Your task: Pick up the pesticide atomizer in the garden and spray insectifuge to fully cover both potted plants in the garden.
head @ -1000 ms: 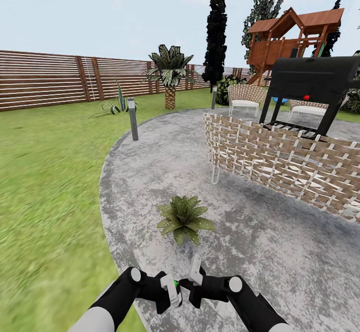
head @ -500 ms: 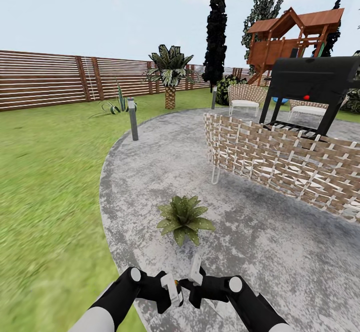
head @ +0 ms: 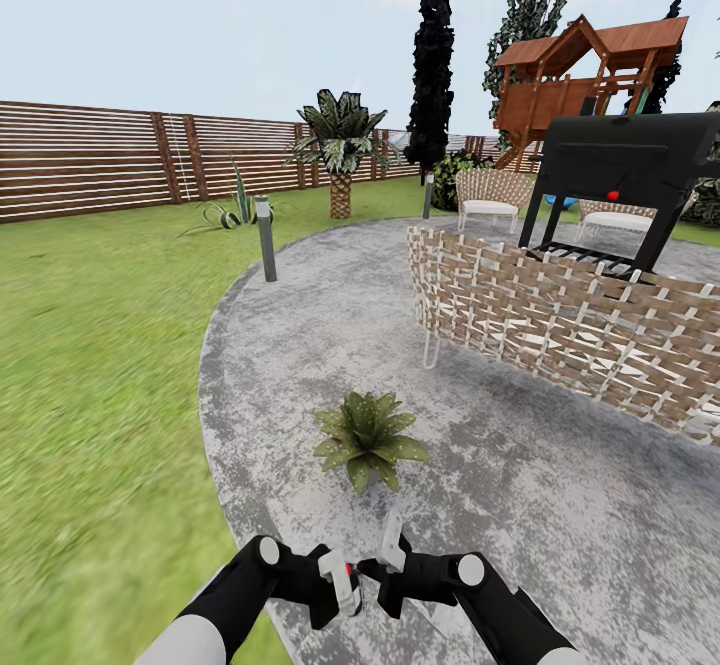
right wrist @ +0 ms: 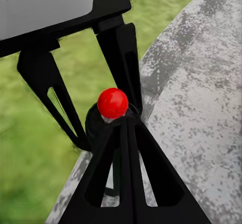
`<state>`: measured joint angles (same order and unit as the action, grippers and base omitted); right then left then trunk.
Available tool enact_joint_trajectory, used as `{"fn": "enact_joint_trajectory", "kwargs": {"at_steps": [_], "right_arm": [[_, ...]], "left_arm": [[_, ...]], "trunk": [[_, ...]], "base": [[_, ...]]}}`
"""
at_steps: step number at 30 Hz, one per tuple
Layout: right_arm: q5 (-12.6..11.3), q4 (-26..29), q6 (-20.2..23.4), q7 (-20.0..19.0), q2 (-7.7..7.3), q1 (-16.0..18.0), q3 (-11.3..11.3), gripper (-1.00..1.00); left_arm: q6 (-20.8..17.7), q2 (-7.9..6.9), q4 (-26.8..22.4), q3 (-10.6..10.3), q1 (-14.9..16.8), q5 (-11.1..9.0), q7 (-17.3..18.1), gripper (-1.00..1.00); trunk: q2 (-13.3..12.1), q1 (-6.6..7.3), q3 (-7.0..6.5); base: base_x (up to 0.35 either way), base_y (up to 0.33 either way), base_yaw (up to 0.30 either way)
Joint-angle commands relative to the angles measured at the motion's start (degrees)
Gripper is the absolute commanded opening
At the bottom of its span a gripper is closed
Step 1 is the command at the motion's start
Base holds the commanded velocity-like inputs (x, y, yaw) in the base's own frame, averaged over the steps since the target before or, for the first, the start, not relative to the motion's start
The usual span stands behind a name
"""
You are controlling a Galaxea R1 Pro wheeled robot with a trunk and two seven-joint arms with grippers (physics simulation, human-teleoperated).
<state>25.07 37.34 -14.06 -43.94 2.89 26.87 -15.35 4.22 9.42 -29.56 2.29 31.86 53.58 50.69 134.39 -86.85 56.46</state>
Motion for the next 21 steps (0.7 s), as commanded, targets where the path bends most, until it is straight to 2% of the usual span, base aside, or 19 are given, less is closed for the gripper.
{"fn": "enact_joint_trajectory", "kwargs": {"at_steps": [1,6,11,13,14,19,21], "right_arm": [[0.6,0.0,-0.4,0.0,0.01,0.0,0.1,-1.00],[0.6,0.0,-0.4,0.0,0.01,0.0,0.1,-1.00],[0.7,-0.1,-0.4,0.0,-0.02,0.0,0.1,-1.00],[0.6,-0.1,-0.4,0.0,-0.06,0.0,0.1,-1.00],[0.7,-0.1,-0.4,0.0,-0.07,0.0,0.1,1.00],[0.6,-0.1,-0.5,0.1,-0.19,0.0,0.1,1.00],[0.6,-0.2,-0.6,0.1,-0.43,0.0,0.2,1.00]], "left_arm": [[0.4,-0.47,-0.1,0.2,0.0,0.6,0.1,-1.00],[0.1,-3.35,-0.1,0.1,0.0,1.2,0.1,-1.00],[0.0,-7.00,-0.1,0.1,-0.1,1.7,0.1,-1.00],[0.0,-9.09,0.0,0.1,-0.1,1.6,0.1,-1.00],[0.1,-10.04,0.0,0.1,-0.2,1.5,0.1,-1.00],[0.4,-14.36,0.5,0.4,-0.6,1.1,-0.1,-1.00],[0.3,-15.52,1.0,0.8,-1.7,0.8,-0.6,-1.00]], "trunk": [[0.0,0.01,0.05],[0.0,0.01,0.05],[0.0,0.01,0.05],[0.0,0.01,0.05],[0.0,0.01,0.05],[0.0,0.01,0.05],[0.0,0.01,0.05]], "base": [[0.000,0.000,0.000],[0.000,0.000,0.000],[0.000,0.000,0.000],[0.000,0.000,0.000],[0.000,0.000,0.000],[0.000,0.000,0.000],[0.000,0.000,0.000]]}}
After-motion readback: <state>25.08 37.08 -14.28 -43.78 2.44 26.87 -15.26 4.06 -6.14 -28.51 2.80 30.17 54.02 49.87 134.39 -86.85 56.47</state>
